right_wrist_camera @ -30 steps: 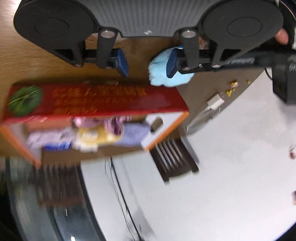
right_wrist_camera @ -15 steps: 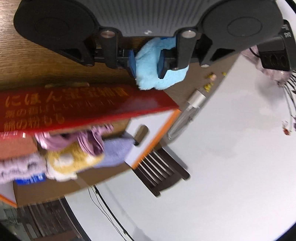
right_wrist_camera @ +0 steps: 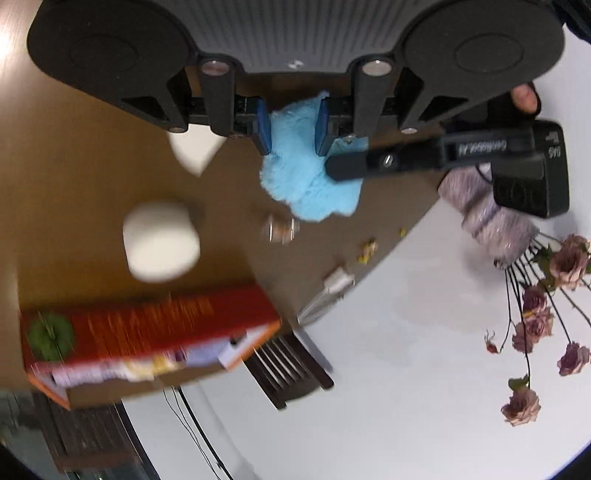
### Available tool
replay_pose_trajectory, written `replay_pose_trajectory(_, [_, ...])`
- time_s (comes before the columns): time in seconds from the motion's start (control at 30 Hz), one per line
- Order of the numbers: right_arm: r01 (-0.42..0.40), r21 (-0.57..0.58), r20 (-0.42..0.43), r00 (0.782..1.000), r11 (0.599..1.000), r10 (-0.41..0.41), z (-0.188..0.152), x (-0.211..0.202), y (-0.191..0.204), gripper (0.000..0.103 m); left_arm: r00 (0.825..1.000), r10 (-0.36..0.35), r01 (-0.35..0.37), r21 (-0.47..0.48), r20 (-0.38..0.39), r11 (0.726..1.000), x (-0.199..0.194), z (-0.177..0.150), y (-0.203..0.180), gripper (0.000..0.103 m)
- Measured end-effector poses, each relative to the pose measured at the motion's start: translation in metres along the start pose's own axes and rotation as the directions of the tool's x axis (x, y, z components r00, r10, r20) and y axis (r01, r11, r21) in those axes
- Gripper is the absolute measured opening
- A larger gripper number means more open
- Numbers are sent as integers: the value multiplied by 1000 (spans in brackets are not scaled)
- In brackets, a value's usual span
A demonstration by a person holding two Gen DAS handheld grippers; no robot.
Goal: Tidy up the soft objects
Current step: 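Carry the light-blue plush toy into the box and open the left gripper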
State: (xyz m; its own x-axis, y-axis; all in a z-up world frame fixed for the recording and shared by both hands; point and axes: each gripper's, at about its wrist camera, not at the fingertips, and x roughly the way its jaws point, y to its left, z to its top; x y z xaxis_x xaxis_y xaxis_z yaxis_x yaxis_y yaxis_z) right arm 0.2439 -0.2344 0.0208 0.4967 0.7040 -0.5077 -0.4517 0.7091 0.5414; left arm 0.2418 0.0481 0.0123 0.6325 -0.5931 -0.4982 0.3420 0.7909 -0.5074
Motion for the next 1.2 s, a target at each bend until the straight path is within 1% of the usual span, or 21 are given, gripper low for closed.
replay_pose_trajectory(0.03, [4,5,-10,1000,1000,-4,-7,-1,0,26,1000,3,-3,17,-9,1000,-1,-2,-2,49])
replay_pose_trajectory(0.07, [14,15,-13,1000,1000,-14,-9,-1,-1,26,1000,9,-8,37,-15,999,-2,-2,-2,53])
replay_pose_trajectory(0.1, [29,19,-9,1000,999,-29,-10,-3,-1,26,1000,22,-21,57,-12,998,-6,-4,-3,60])
replay_pose_trajectory(0.17, [45,6,21,999,999,-45,-9,-8,0,26,999,32,-32,78,7,996,-15,-8,-4,64])
replay_pose_trajectory(0.27, [29,22,43,999,999,-30,-6,-9,-3,28,999,47,-48,54,19,997,-19,-12,-2,65])
replay_pose_trajectory(0.37, [36,14,45,998,999,-37,-3,0,-2,34,995,95,-95,18,15,995,-20,-14,4,65])
replay_pose_trajectory(0.43, [38,8,51,998,999,-38,1,6,-2,34,995,97,-97,-7,6,995,-20,-14,9,65])
replay_pose_trajectory(0.5, [38,-3,58,998,999,-37,6,11,-2,37,997,78,-78,-24,2,997,-19,-13,12,64])
replay_pose_trajectory(0.53, [40,-3,55,998,999,-40,9,15,-3,37,998,69,-69,-28,0,997,-17,-13,12,62])
replay_pose_trajectory(0.6, [31,-7,35,999,999,-31,15,26,-5,37,998,66,-66,-13,-15,998,-11,-12,10,45])
replay_pose_trajectory(0.7, [6,-8,-15,1000,1000,-6,19,41,-7,39,997,69,-69,-2,-17,998,-4,-7,9,43])
replay_pose_trajectory(0.73, [9,-13,-15,1000,1000,-10,20,43,-6,38,997,73,-73,-3,-14,997,-3,-4,9,41])
replay_pose_trajectory(0.77, [9,-16,-18,1000,1000,-9,23,44,-6,36,997,78,-78,-3,0,997,-3,1,9,36])
replay_pose_trajectory(0.83, [-2,-4,-7,1000,1000,2,30,41,-6,36,997,64,-64,5,47,998,-4,18,9,36])
replay_pose_trajectory(0.9, [-7,-29,45,999,1000,8,48,32,2,35,995,24,-28,35,102,999,-3,46,7,36])
replay_pose_trajectory(0.97, [18,-80,122,993,997,-8,77,24,11,35,988,-8,-3,72,156,997,2,80,3,36])
replay_pose_trajectory(1.03, [51,-131,177,984,990,-27,116,26,13,35,982,-18,-4,113,190,994,18,120,2,36])
replay_pose_trajectory(1.07, [64,-142,194,980,988,-35,136,30,10,35,980,-13,-11,119,198,993,30,143,4,36])
replay_pose_trajectory(1.13, [89,-143,206,977,986,-58,176,47,0,35,983,9,-31,118,183,993,54,178,11,36])
replay_pose_trajectory(1.2, [111,-115,189,978,987,-88,214,73,-17,34,987,53,-69,103,151,992,86,209,23,36])
